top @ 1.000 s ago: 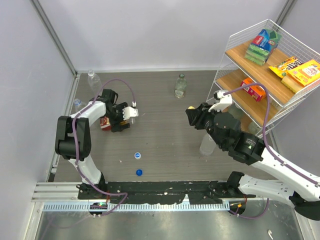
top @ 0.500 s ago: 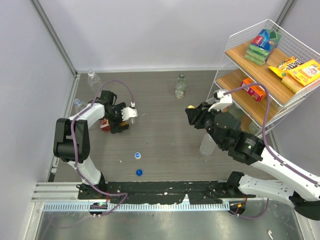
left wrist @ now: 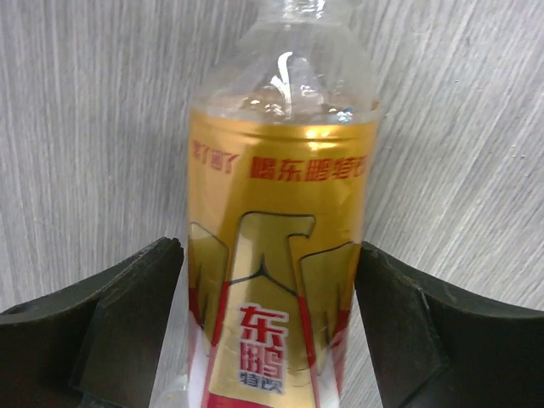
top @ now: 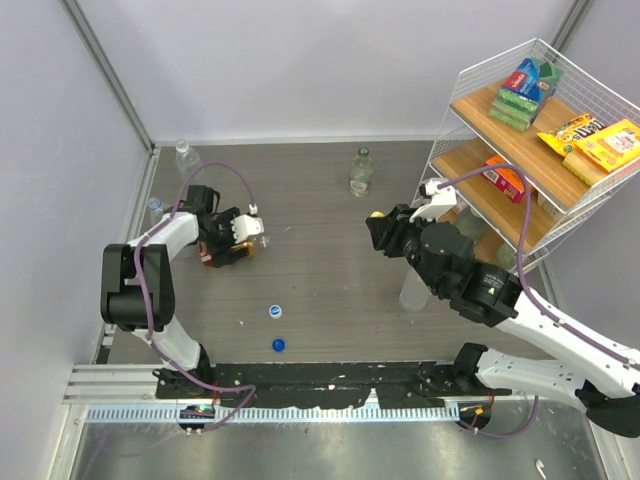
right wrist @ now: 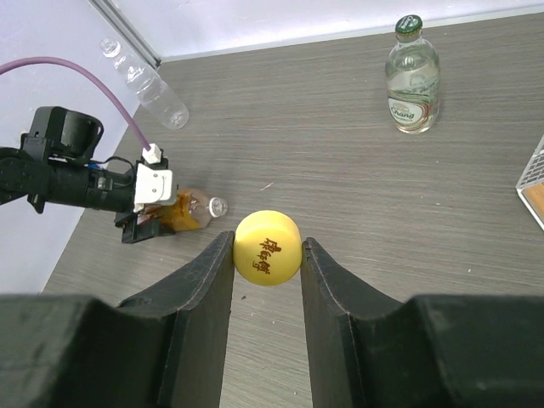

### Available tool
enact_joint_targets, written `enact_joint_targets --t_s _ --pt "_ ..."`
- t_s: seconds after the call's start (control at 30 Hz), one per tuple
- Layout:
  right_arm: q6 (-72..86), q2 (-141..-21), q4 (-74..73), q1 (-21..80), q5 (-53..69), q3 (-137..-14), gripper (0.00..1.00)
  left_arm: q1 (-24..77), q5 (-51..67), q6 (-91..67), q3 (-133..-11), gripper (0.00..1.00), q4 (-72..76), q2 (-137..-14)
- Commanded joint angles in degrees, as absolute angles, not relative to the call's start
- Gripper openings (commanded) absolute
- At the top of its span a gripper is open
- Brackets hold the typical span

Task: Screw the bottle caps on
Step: Pick up the plastic bottle at the center of the board.

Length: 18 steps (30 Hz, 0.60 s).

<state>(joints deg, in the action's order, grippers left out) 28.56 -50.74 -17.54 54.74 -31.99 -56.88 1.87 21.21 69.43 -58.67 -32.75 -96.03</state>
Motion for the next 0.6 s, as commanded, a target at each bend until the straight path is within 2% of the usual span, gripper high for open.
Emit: enact_joint_targets --t_s 0.0,0.1,0.17,0.4,0.47,0.57 --pt "27.6 -51.4 -14.8 54.8 -32.5 -58.4 0.25 0.6 23.8 70.4 -58.4 0.81 -29.6 -95.1" --pt "27.6 -51.9 -14.5 54.8 -32.4 -58.5 0.25 0.6 25.4 68.7 -58.4 0.65 -28.5 -94.3" --pt "27.6 -52.1 -14.1 54.8 -32.1 -58.4 0.25 0.6 27.6 68.4 -58.9 0.59 -29.2 -93.3" --pt "27.3 -52.9 -12.7 54.8 -31.0 -58.2 0.25 1.5 42.4 61.5 -64.4 0.53 -29.6 -87.2" --pt "27.2 -52.9 -12.1 54.8 -31.0 -58.1 0.25 2.4 50.9 56.5 -66.6 0.52 -27.3 -85.5" --pt "26.9 -52.1 -12.0 54.8 -30.1 -58.4 0.25 5.6 57.7 39.6 -67.2 0.45 -13.9 -81.8"
